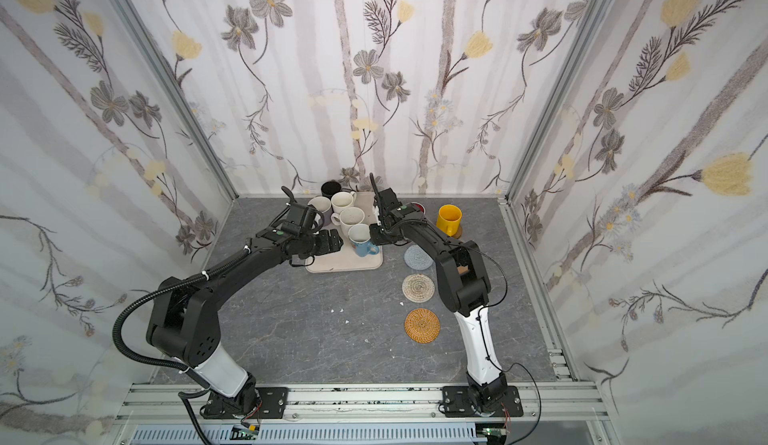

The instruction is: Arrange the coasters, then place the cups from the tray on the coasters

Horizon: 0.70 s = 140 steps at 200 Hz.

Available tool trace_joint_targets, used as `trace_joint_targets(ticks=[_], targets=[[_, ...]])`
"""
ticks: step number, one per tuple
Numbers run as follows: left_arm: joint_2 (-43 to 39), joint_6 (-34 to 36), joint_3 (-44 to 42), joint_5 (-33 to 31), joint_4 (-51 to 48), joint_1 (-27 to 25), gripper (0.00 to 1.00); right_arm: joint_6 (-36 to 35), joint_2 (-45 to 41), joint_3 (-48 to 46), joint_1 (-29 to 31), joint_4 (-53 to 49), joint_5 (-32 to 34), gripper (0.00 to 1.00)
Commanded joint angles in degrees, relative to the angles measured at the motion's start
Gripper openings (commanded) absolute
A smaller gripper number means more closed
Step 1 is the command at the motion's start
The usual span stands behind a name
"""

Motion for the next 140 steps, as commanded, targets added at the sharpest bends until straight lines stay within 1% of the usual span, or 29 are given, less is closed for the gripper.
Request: trace_joint_targets(ticks=[1,39,48,75,97,111,140], targets=[[-1.0,-0.2,-0.2,0.3,1.1,0.0,0.93,-0.1,-2.2,-1.0,-0.2,3.8,2.5,0.33],[-2.4,0.2,-0.3,0.4,1.1,0.3,0.93,-1.8,-6.4,-2.7,-0.2,3.1,5.4,0.46],[-2.7,0.3,-0.4,0.6,1.0,0.4,0.93,-2.6,-7.7,-4.0,-0.3,3.0,5.6,0.51],[-3.7,0.5,-0.5,0.9,1.1,0.7,0.93,-7.6,-11.7,-8.7,0.5,4.0,4.1,0.62],[-4.4,0.6,-0.9,1.0,1.0,0.9,0.93,-11.6,-13.4,-12.0,2.1,4.6,4.9,0.71],[-4.9,0.6,-1.3,1.0,1.0,0.9,0.94,-12.9,-13.4,-13.0,2.7,4.8,4.9,0.73],[-6.0,0.6,-2.2,0.9,1.1,1.2,0.94,-13.6,-11.8,-12.9,3.0,5.5,4.4,0.72]])
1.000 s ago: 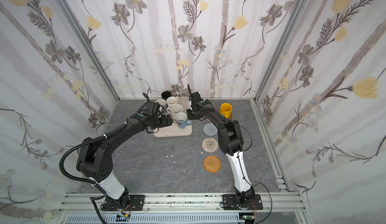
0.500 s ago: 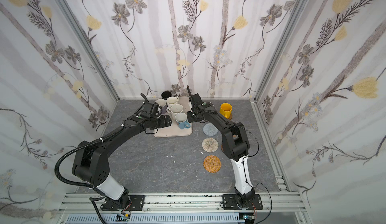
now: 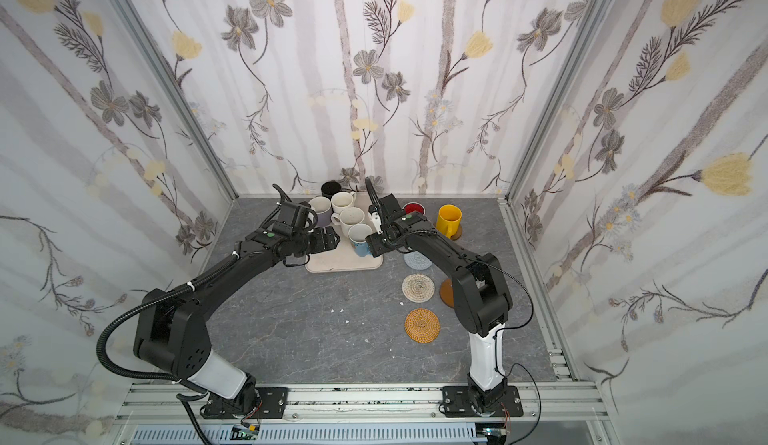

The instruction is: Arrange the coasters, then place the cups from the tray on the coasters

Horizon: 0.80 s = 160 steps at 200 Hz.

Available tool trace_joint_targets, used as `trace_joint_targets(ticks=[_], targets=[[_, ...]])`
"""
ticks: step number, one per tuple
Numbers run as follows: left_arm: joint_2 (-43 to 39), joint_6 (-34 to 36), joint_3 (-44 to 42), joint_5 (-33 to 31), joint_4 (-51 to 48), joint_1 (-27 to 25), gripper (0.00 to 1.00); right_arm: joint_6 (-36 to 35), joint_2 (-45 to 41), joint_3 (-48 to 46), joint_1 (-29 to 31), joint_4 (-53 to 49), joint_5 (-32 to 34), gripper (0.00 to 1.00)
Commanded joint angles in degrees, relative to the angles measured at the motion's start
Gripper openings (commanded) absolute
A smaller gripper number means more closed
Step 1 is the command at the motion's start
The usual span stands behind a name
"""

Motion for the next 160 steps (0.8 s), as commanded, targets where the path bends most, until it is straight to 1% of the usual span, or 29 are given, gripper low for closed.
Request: trace_joint_targets(ticks=[1,28,54,116,136,160], targets=[[-1.1,0.2,-0.6,0.1,1.1,0.2,0.94,-3.0,1.0,0.2,0.1,3.6,0.5,0.72],[-2.0,0.3,-1.5,0.1,1.2,0.3,0.94,-3.7,3.5,1.9,0.2,4.0,-0.3,0.67],[-2.4,0.7,-2.1,0.1,1.2,0.6,0.94,-5.1,6.2,4.4,0.6,3.4,-1.2,0.66],[-1.5,1.3,-1.1,0.8,1.6,1.8,0.94,-7.4,11.2,8.8,1.7,3.0,-0.1,0.62],[-1.3,1.4,-1.0,1.1,1.7,2.0,0.94,-7.8,12.4,9.7,1.7,2.7,-0.4,0.59],[-0.9,1.3,-0.9,1.4,1.8,2.2,0.94,-7.8,13.3,10.5,1.8,2.7,-0.7,0.52]])
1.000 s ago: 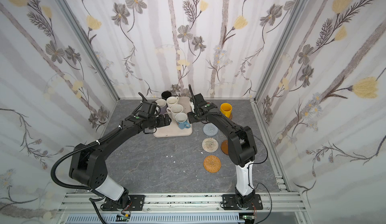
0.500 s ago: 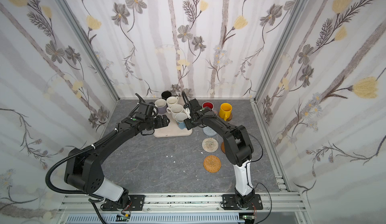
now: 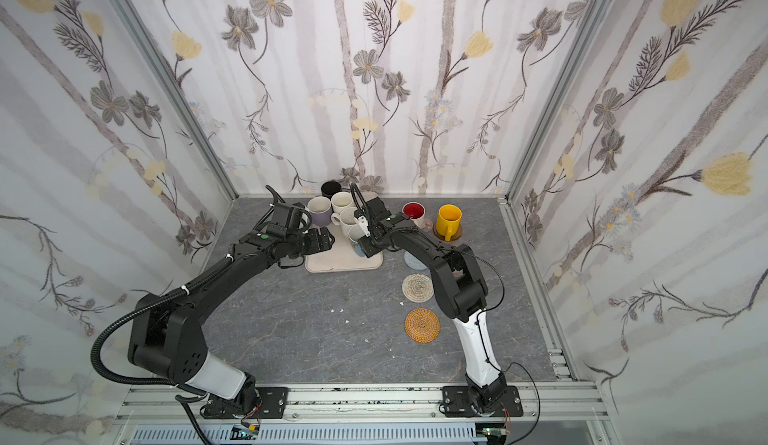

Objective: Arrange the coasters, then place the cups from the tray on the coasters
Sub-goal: 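Carry the blue floral mug with the right gripper toward the light blue woven coaster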

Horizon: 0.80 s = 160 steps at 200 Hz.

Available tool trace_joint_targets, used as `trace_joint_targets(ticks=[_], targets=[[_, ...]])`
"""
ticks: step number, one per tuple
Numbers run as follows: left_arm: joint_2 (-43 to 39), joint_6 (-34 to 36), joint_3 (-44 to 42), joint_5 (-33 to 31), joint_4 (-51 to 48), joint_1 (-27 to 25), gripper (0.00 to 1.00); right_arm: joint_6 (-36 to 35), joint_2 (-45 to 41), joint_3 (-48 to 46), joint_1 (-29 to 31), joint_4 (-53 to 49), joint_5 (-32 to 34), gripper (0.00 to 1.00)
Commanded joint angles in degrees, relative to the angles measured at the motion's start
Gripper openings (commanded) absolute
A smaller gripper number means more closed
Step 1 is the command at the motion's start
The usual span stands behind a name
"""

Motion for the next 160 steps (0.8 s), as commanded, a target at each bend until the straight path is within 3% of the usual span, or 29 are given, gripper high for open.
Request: trace_joint_targets(ticks=[1,85,160], targets=[[0.5,0.8,0.7,0.8,1.7,0.2,0.94,-1.3,0.8,0.9,0.1,1.0,-0.3,0.52],[-0.4,1.7,0.8,1.9,1.9,0.3,0.94,-1.3,0.0,0.2,0.6,0.8,-0.3,0.29],[-4.7,1.9,-1.5,0.2,1.9,-0.6,0.94,1.5,-5.7,-4.5,1.2,3.4,-0.6,0.17]])
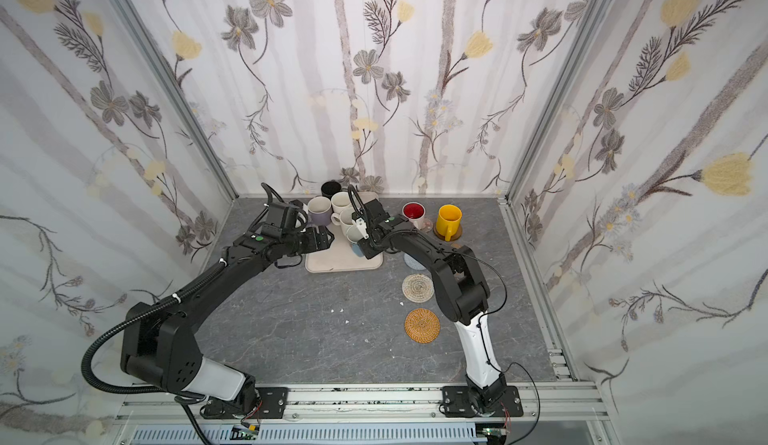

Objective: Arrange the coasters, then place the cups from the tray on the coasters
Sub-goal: 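Carry the blue floral mug with the right gripper toward the light blue woven coaster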

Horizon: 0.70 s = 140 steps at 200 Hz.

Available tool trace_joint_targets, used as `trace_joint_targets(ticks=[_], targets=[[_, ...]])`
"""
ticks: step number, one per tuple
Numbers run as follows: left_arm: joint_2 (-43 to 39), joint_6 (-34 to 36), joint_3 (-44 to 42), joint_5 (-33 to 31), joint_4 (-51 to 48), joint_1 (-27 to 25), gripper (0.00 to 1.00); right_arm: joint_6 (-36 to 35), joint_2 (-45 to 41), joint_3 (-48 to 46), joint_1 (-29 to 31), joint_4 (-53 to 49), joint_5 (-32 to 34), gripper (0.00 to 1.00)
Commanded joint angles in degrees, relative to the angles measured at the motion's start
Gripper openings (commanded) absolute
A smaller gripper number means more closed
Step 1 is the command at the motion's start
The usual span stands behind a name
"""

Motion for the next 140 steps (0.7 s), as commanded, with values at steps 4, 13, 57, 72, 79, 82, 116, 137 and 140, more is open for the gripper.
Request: trace_joint_targets(ticks=[4,13,57,72,79,82,116,137,140], targets=[[-1.3,0.5,-0.6,-1.1,1.0,-0.4,0.94,1.7,-3.0,-1.6,0.0,3.1,-0.3,0.16],[-1.5,0.4,-0.5,-1.2,1.0,-0.6,0.94,2.3,-4.3,-2.6,0.1,3.4,-0.2,0.15],[-0.7,0.1,1.5,-1.7,1.1,-2.2,0.95,5.1,-12.8,-10.2,-0.2,6.2,0.1,0.11],[0.1,0.0,2.6,-1.8,1.0,-3.0,0.95,6.0,-15.5,-12.9,-0.3,6.8,0.3,0.1],[0.4,-0.1,3.0,-1.9,1.0,-3.5,0.95,6.6,-16.7,-14.2,-0.5,7.0,0.7,0.1],[0.6,-0.2,3.3,-1.9,1.0,-3.7,0.95,6.9,-17.2,-14.7,-0.5,7.1,0.8,0.1],[3.2,-0.5,5.6,-3.0,1.1,-5.9,0.95,9.8,-22.6,-20.9,-2.6,9.0,1.3,0.09],[5.1,-0.9,5.9,-3.0,1.1,-6.8,0.95,11.8,-25.9,-25.2,-4.9,10.8,0.5,0.09],[5.4,-0.8,7.5,-3.1,1.1,-7.0,0.96,12.0,-26.2,-25.8,-5.3,11.1,0.4,0.09]])
